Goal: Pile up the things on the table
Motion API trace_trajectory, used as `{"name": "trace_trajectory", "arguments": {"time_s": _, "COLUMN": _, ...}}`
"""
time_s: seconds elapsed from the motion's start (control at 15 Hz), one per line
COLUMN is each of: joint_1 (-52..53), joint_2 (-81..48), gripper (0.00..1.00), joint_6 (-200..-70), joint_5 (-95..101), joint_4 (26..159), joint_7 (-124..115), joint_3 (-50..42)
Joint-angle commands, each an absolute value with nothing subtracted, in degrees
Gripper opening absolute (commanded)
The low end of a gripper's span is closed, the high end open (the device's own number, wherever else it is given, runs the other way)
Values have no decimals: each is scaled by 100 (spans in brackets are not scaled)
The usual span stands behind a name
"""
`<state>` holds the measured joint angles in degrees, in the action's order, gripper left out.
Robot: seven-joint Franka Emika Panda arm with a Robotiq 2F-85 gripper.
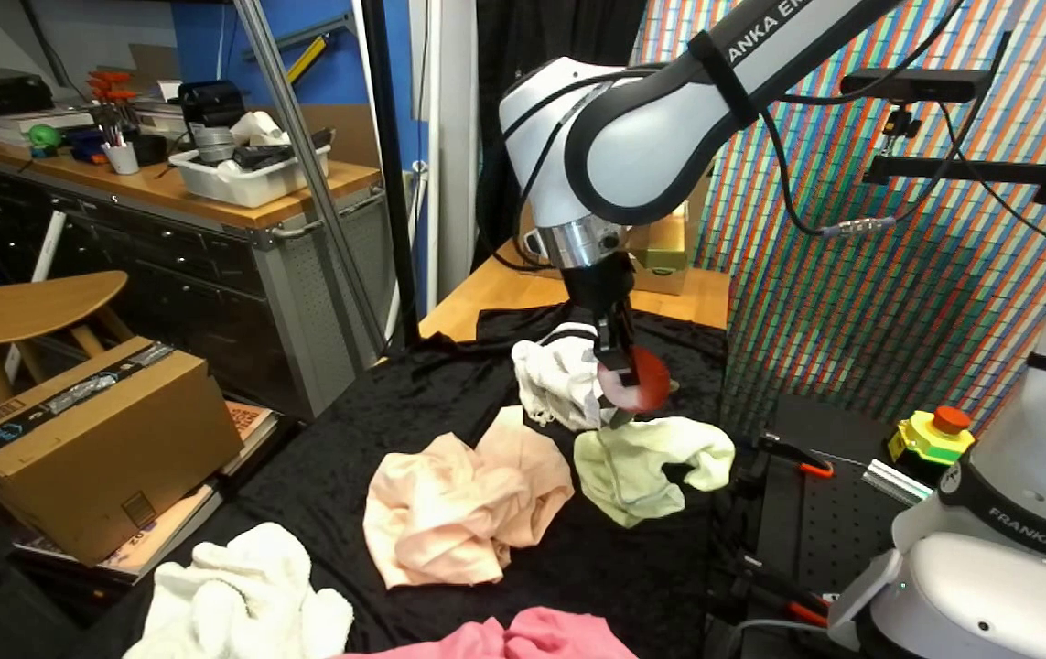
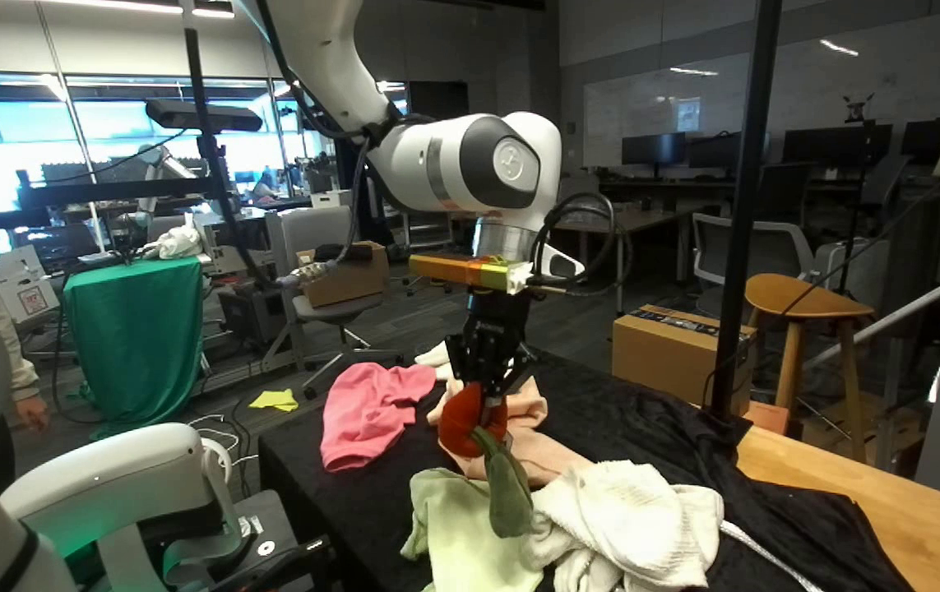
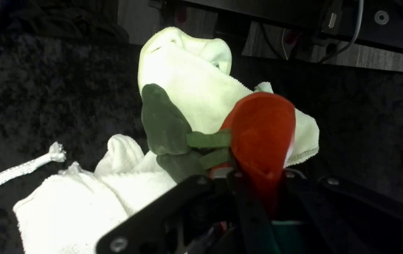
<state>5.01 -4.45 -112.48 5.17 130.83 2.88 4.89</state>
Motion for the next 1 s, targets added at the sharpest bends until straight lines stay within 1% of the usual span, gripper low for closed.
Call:
{"name": "trace_trajectory", "arguments": {"time_s": 0.0, "joint_1": 426, "joint_2": -690, "gripper": 8, "joint_6": -11787, "joint_5": 424, "joint_4": 13169, "joint_7": -138, "joint_3": 403}}
{"name": "trace_trajectory", "arguments": {"time_s": 0.33, "joint_1": 424, "joint_2": -1280, "gripper": 8, "joint_6": -12326, "joint_5": 347, "joint_4": 12958, "joint_7": -588, "joint_3": 340}}
{"name": "trace_trajectory", "arguments": {"time_s": 0.47, "joint_1": 442, "joint_2": -1436, "gripper": 9, "joint_6": -12446, "joint_5": 362, "joint_4": 12897, "joint_7": -697, "joint_3": 333}}
{"name": "trace_trajectory", "arguments": {"time_s": 0.53, "joint_1": 441, "joint_2": -1455, "gripper": 20, "joint_6": -12464, "joint_5": 340, "joint_4": 12887, "joint_7": -731, "joint_3": 332}}
{"name": "trace_trajectory", "arguments": {"time_s": 0.6, "joint_1": 447, "joint_2": -1470, "gripper": 39, "joint_6": -12487, "joint_5": 351, "joint_4": 12880, "joint_7": -752, "joint_3": 329}}
{"name": "trace_trajectory", "arguments": {"time_s": 0.67, "joint_1": 450, "joint_2": -1482, "gripper": 44, "joint_6": -12497, "joint_5": 343, "joint_4": 12866, "joint_7": -783, "joint_3": 328}}
{"name": "trace_trajectory", "arguments": {"time_s": 0.73, "joint_1": 449, "joint_2": -1482, "gripper": 53, "joint_6": -12496, "joint_5": 332, "joint_4": 12853, "joint_7": -790, "joint_3": 328}}
{"name": "trace_trajectory", "arguments": {"time_s": 0.87, "joint_1": 447, "joint_2": -1418, "gripper": 67, "joint_6": -12475, "joint_5": 317, "joint_4": 12840, "joint_7": -802, "joint_3": 330}}
{"name": "trace_trajectory", "arguments": {"time_s": 0.93, "joint_1": 457, "joint_2": -1387, "gripper": 77, "joint_6": -12474, "joint_5": 348, "joint_4": 12830, "joint_7": -841, "joint_3": 323}}
